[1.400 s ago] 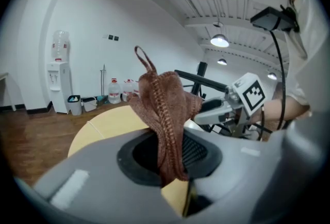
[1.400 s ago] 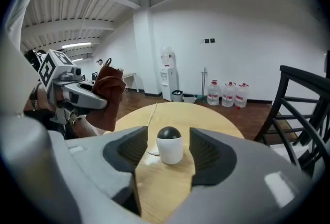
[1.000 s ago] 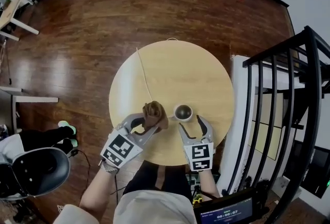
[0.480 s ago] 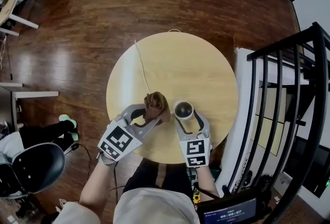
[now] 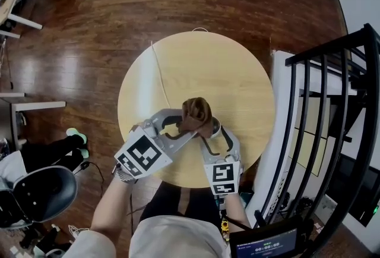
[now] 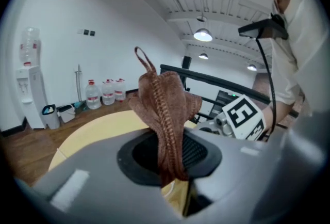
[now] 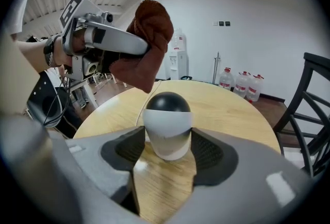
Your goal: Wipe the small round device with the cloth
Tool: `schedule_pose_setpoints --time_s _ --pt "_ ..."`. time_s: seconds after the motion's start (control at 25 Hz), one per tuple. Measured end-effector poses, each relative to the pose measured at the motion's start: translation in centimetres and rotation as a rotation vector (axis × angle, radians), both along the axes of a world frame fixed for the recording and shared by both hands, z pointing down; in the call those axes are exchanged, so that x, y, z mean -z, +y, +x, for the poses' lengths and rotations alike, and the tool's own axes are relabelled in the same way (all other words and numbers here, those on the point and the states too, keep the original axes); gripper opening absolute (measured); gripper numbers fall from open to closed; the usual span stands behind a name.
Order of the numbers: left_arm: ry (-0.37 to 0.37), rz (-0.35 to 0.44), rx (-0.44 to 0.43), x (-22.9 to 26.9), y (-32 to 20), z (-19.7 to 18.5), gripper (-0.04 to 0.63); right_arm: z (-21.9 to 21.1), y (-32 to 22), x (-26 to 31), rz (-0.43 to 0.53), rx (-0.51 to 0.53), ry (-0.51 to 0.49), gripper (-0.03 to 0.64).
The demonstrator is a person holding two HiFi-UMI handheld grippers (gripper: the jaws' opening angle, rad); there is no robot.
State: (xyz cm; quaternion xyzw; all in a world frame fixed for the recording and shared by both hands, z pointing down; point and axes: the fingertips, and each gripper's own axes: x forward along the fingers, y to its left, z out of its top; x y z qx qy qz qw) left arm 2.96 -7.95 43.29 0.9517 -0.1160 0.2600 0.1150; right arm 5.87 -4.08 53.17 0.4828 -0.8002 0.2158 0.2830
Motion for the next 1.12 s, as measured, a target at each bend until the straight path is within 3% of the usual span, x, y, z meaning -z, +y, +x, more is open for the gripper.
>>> schedule_pose_setpoints --time_s 0.16,0.24,0.36,0.48,0.64,0.8,1.12 --pt "-0.15 -0.098 -0.193 -1.3 1.1 0.7 0.083 -0.2 -0.1 0.1 -0.001 0.006 -0.009 0.281" --pt "-0.261 -0.1 -0.256 -2.2 1.1 0.4 0.083 -0.3 -0.1 0.2 0.002 0.013 -0.009 0.28" --pt "-0.413 0.02 -0.368 -3.7 0.8 0.4 0.083 -0.1 0.0 0.3 0.0 0.027 -0.007 0.281" --pt "-0.491 0.131 -0.448 -4.6 0.3 0.5 0.083 -0.4 -0.1 0.4 -0.001 0.048 -0.011 0.281" --pt "-0.505 0.185 -0.503 -5.9 0.6 0.8 0.083 -0.6 0.2 0.4 -0.003 0.049 -0.027 0.281" --pt "-0.482 0.142 -0.484 -7.0 0.8 0.9 0.083 -0.7 0.3 0.6 -0.005 0.046 -0.035 0.281" --pt "-0.511 0.056 -0.469 -9.4 1.1 -0.1 0.083 -0.6 0.3 1.0 -0.024 0.043 -0.038 0.281"
